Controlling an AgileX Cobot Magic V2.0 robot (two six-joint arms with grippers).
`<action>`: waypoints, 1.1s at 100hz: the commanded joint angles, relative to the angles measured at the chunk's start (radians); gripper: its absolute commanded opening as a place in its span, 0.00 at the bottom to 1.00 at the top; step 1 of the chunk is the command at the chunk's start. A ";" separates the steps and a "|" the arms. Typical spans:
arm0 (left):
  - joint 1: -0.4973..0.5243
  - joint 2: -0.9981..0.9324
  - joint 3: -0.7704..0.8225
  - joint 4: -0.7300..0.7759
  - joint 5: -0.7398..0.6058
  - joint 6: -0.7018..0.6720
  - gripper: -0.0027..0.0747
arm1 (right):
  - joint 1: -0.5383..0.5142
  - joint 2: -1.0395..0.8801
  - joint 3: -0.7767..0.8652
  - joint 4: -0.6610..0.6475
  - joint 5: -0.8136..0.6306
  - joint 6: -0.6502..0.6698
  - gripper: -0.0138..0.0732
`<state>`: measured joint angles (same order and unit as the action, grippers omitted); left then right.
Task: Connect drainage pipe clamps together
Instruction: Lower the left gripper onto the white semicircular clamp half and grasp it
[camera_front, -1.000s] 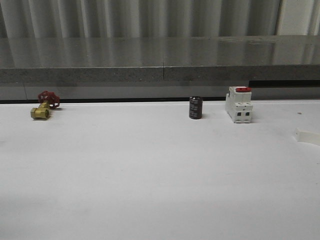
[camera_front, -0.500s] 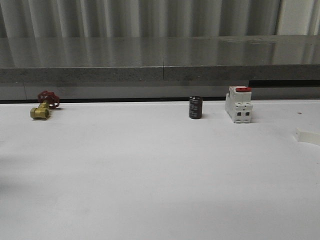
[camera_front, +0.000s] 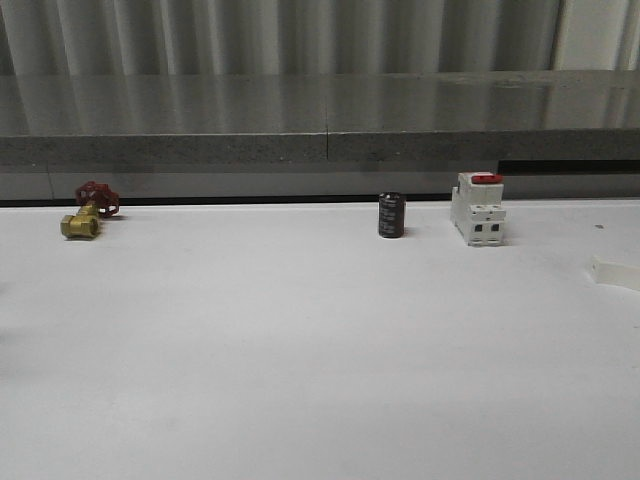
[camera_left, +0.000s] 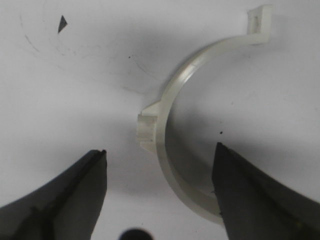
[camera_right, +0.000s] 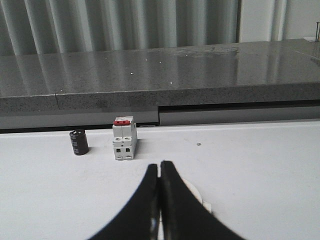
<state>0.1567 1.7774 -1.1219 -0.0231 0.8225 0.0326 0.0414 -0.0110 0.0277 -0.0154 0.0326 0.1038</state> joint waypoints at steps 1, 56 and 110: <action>0.002 0.001 -0.050 -0.018 -0.015 -0.009 0.62 | -0.002 -0.019 -0.017 0.002 -0.073 -0.001 0.08; 0.002 0.104 -0.139 -0.021 0.020 -0.009 0.59 | -0.002 -0.019 -0.017 0.002 -0.073 -0.001 0.08; 0.002 0.104 -0.141 -0.021 0.053 -0.009 0.18 | -0.002 -0.019 -0.017 0.002 -0.073 -0.001 0.08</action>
<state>0.1567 1.9292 -1.2350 -0.0331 0.8676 0.0312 0.0414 -0.0110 0.0277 -0.0154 0.0326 0.1038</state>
